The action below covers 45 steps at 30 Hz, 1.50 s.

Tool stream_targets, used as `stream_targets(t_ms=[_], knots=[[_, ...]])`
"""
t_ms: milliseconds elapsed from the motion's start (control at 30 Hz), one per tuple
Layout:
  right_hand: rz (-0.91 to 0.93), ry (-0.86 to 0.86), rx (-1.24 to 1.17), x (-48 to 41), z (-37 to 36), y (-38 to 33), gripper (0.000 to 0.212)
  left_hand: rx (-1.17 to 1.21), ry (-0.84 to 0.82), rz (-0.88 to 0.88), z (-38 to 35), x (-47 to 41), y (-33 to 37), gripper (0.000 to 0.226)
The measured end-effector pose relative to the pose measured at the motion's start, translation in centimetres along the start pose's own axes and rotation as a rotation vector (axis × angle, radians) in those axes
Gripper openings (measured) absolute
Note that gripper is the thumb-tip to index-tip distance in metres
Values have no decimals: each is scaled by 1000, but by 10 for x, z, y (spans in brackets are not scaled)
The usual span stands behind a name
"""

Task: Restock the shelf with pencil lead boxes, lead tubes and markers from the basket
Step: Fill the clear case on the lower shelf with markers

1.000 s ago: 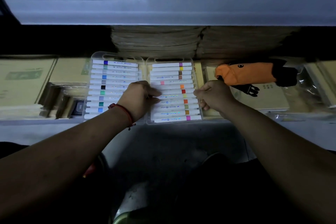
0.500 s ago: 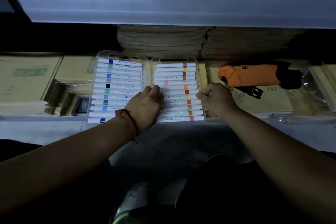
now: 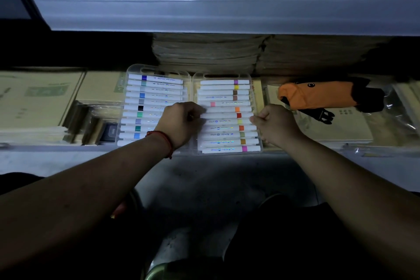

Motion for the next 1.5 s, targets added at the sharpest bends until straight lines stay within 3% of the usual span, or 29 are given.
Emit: stream_targets(t_ms=[267, 400, 567, 700, 900, 1067, 1234, 1500], knots=[[-10, -9, 7, -3, -1, 3, 24, 127, -38, -52, 4, -5, 8, 14], [-18, -11, 1, -4, -1, 3, 25, 24, 88, -114, 19, -5, 20, 14], [-15, 18, -33, -4, 4, 0, 17, 154, 116, -38, 35, -12, 15, 18], [68, 18, -181, 0, 9, -19, 32, 280, 98, 47, 34, -8, 4, 11], [45, -22, -361, 3, 8, -26, 19, 376, 54, 127, 27, 0, -3, 11], [-29, -14, -399, 3, 10, -18, 16, 291, 3, 108, 15, -1, -2, 15], [-68, -24, -267, 2, 6, -11, 21, 78, -4, 97, 4, -6, 2, 17], [-67, 33, -198, -8, 5, -6, 21, -73, -22, 125, -5, -16, 4, 16]])
Point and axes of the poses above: each hand's wrist, its own x-axis away from the middle knuckle, its own z-axis out of the back of the hand, y = z × x, the point moved 8 cm from there along -x, towards the middle knuckle, and after that the axes turned 6 degrees about -x, right-handed, at the moved point
